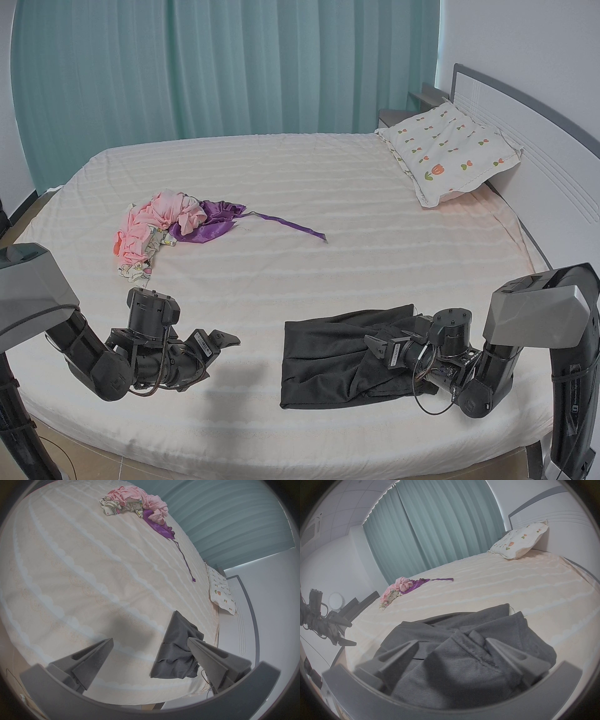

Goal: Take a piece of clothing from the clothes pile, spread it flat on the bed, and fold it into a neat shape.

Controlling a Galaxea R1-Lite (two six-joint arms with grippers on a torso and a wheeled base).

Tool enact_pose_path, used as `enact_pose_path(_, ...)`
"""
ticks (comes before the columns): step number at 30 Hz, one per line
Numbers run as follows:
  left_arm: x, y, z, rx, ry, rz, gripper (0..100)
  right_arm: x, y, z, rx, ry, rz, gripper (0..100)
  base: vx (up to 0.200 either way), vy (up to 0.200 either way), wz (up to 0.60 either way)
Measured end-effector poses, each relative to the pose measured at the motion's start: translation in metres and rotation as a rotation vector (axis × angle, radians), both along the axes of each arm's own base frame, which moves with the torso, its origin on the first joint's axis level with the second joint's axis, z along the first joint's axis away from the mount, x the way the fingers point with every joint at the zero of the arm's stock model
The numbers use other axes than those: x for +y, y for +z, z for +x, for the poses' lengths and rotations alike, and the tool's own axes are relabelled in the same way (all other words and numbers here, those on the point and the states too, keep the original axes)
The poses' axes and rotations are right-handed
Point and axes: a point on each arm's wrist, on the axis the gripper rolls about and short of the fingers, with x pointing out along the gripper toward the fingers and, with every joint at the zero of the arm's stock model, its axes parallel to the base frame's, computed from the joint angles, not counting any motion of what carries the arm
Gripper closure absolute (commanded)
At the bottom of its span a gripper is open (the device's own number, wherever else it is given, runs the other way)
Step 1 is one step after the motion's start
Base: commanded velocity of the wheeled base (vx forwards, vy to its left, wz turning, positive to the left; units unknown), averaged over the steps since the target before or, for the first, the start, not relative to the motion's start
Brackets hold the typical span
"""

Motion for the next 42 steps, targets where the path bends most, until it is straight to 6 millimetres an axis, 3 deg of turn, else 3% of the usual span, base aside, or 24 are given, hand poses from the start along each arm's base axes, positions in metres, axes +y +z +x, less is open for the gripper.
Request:
enact_pose_path(8, 0.0, -0.002, 0.0, 0.006, 0.0, 0.003, 0, -0.006, 0.007, -0.011, 0.009, -0.026, -0.022, 100, 0.0, 0.0, 0.0)
enact_pose_path(16, 0.0, -0.005, 0.001, 0.014, 0.001, 0.006, 0, -0.021, 0.01, -0.037, 0.066, -0.019, -0.069, 100, 0.0, 0.0, 0.0)
enact_pose_path(28, 0.0, -0.008, 0.001, 0.026, 0.001, 0.011, 0, -0.067, 0.017, -0.069, 0.135, 0.115, -0.177, 100, 0.0, 0.0, 0.0)
enact_pose_path(42, 0.0, -0.011, 0.001, 0.034, -0.001, 0.015, 0, -0.09, 0.004, -0.094, 0.221, 0.169, -0.337, 100, 0.0, 0.0, 0.0)
